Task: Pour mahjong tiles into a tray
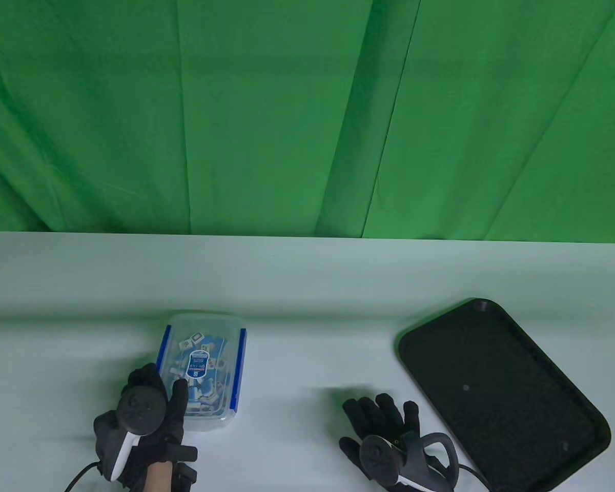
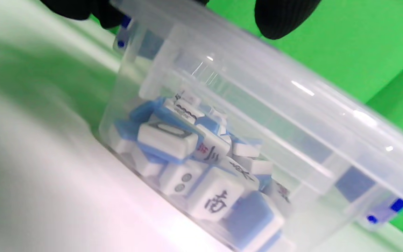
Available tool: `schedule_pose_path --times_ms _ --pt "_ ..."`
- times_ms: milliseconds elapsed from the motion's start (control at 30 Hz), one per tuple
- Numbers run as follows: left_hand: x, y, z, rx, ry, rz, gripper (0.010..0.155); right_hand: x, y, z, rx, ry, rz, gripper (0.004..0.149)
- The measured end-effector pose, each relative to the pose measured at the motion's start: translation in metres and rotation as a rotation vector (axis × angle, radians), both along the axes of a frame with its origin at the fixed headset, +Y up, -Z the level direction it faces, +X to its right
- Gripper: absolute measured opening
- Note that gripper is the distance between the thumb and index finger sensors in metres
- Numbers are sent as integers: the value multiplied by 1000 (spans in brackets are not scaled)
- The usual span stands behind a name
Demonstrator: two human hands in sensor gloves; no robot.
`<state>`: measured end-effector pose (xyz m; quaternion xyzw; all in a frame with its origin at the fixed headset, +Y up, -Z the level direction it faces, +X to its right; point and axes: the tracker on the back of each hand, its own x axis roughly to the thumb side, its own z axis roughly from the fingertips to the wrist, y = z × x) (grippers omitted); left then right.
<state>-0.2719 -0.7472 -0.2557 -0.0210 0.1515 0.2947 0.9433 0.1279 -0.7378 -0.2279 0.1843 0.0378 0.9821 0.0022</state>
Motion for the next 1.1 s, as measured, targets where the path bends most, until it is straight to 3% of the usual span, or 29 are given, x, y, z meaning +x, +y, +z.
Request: schedule_pose_path --times_ms 267,1100 --pt "2 -5 -3 -19 10 -54 71 3 -1 0 -15 -8 4 69" --pt "7 -4 -3 -71 -25 5 73 5 -3 0 -11 -16 2 64"
